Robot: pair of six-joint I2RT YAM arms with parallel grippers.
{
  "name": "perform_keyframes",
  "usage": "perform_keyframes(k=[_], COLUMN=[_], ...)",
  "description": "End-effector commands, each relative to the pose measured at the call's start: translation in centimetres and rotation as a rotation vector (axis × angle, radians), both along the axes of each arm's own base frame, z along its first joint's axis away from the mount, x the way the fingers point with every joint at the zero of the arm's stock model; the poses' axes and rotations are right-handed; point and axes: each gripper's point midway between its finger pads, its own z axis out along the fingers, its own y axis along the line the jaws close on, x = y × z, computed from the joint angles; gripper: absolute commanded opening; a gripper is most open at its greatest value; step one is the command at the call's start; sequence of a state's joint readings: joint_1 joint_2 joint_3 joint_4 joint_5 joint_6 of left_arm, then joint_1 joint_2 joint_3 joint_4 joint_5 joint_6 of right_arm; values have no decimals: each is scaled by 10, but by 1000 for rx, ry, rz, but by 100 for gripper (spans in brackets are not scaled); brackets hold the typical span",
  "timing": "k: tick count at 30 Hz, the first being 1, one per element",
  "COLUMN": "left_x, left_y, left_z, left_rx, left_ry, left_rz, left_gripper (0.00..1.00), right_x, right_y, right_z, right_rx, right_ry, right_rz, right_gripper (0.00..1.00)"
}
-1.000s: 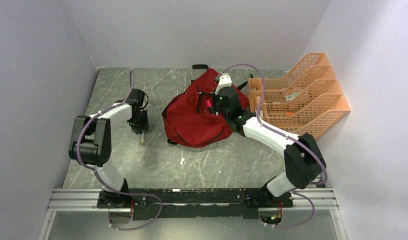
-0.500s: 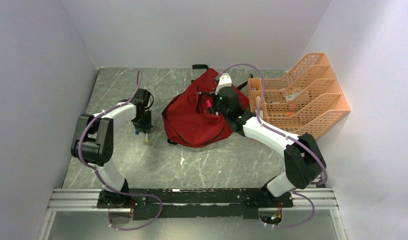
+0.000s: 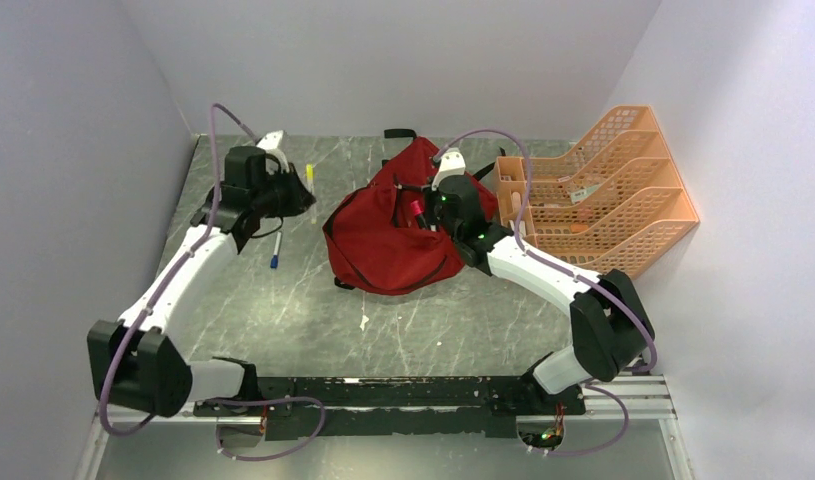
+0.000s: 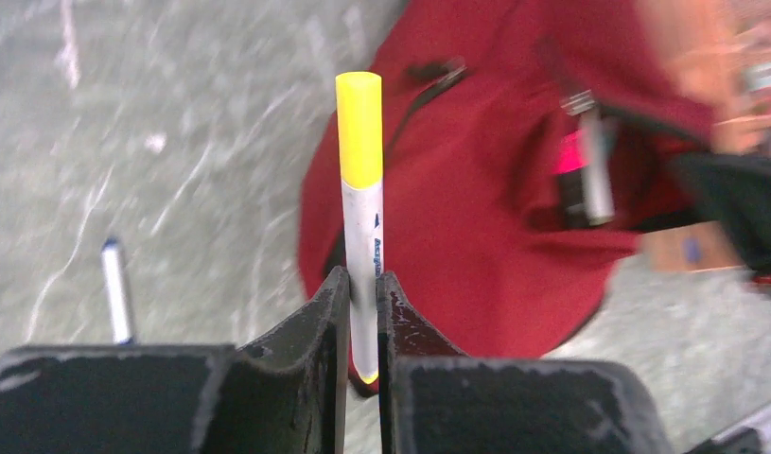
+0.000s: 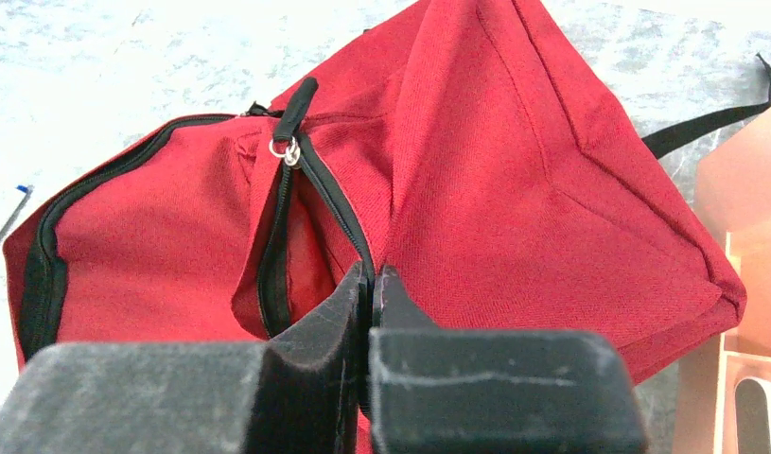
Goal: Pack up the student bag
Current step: Pick up the stationery from the center of the board, then place the stationery in the student bag.
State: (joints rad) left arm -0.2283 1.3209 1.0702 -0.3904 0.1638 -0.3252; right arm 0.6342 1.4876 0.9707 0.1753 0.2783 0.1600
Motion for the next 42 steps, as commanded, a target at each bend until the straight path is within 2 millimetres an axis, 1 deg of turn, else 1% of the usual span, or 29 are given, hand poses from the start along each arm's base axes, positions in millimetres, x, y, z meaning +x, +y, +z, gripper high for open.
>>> perform_keyframes(k=[1,2,4,9,13,16,19,21,25,28,37,42], left_x=[7,6,5,2,0,-5,-12,-15,-18,-14,5,15], left_y=[-52,-64,-88,-145,-174,-198,-223,-236,-252,-258,-273,-276], left_z=[77,82,84,64,42,23,15,8,-9,-17,-21,-25], left_rx=[-211,-224,-250,-355,-371,-403,-445,-451,-453,-459,-476,-517], left_ry=[-213,-221,-212,-122,-41,29,81,107,173,197,205,216], left_rz=[-137,-162,-201,-283,-293,-318,-351,-360,-362,-353,-339,-327], left_gripper=[5,5,5,5,5,5,5,5,5,5,5,5], right_x=[1,2,1,1,2,2,1,1,0,-1,-8,-11], right_y=[6,5,4,4,3,2,2,1,-1,-2,2,9], right_z=[31,31,32,35,40,42,41,41,43,45,40,39], right_rx=[64,66,74,86,93,100,100,96,89,87,115,143], right_ry=[-66,-65,-63,-69,-73,-77,-76,-73,-80,-86,-70,-50], right_rz=[6,0,-5,-11,-21,-26,-25,-25,-24,-25,4,33], right_gripper=[0,0,0,0,0,0,0,0,0,0,0,0])
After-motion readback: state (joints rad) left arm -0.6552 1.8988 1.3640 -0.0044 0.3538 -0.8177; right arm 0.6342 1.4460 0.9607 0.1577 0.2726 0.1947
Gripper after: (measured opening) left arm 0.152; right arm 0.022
